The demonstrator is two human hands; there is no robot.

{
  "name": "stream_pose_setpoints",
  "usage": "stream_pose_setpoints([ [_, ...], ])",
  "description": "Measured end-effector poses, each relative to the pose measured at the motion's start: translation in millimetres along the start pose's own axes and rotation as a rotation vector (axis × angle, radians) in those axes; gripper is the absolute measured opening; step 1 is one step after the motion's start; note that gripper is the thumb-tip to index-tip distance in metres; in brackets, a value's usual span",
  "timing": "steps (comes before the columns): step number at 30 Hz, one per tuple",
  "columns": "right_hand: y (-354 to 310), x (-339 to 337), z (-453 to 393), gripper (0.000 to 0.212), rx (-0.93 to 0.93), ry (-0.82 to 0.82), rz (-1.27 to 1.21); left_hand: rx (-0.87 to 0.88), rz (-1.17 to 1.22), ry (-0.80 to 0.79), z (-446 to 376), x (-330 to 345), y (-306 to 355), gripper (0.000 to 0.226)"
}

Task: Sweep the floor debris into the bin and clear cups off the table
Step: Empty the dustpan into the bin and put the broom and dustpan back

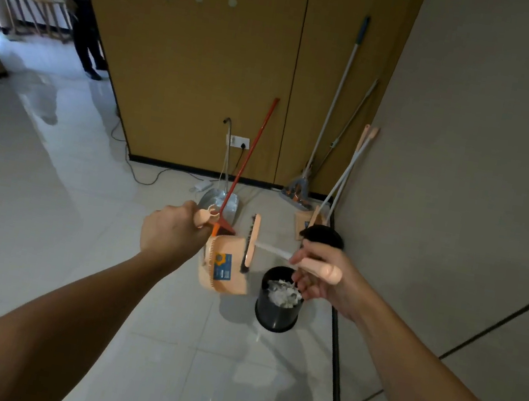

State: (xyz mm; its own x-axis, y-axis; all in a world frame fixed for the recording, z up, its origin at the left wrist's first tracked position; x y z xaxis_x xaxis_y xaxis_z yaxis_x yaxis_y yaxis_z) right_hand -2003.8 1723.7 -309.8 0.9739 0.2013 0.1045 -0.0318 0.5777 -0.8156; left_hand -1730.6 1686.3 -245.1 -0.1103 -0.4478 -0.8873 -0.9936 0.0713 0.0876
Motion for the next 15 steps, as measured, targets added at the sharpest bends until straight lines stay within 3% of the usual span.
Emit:
stream_pose_setpoints([
  [6, -47, 58, -6, 0.072, -0.175, 0.013, 0.150, 0.048, -0.106, -0.164, 24, 6, -17, 0.037],
  [10, -49, 88, -16, 0.073, -0.180, 0.020, 0.275, 0.075, -0.139, -0.245, 43, 14, -24, 0.036],
  [15, -35, 117, -25, 0.100, -0.143, -0.041, 0.302, 0.116, -0.060, -0.312, 61, 27, -19, 0.031],
])
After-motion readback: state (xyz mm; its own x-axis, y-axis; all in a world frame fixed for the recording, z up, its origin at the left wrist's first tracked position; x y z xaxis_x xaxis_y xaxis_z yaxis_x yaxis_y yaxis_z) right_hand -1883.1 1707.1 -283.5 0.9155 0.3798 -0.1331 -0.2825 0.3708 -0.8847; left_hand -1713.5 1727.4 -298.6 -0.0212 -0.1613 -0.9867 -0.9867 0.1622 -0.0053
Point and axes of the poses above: each hand's wrist, its own z-axis away from the middle knuckle, its own x-axis out of the palm, y = z × x, the point moved 10 cm from there along -z, towards the middle knuckle, and after that the axes turned 5 degrees about x, right-handed, at the moved point
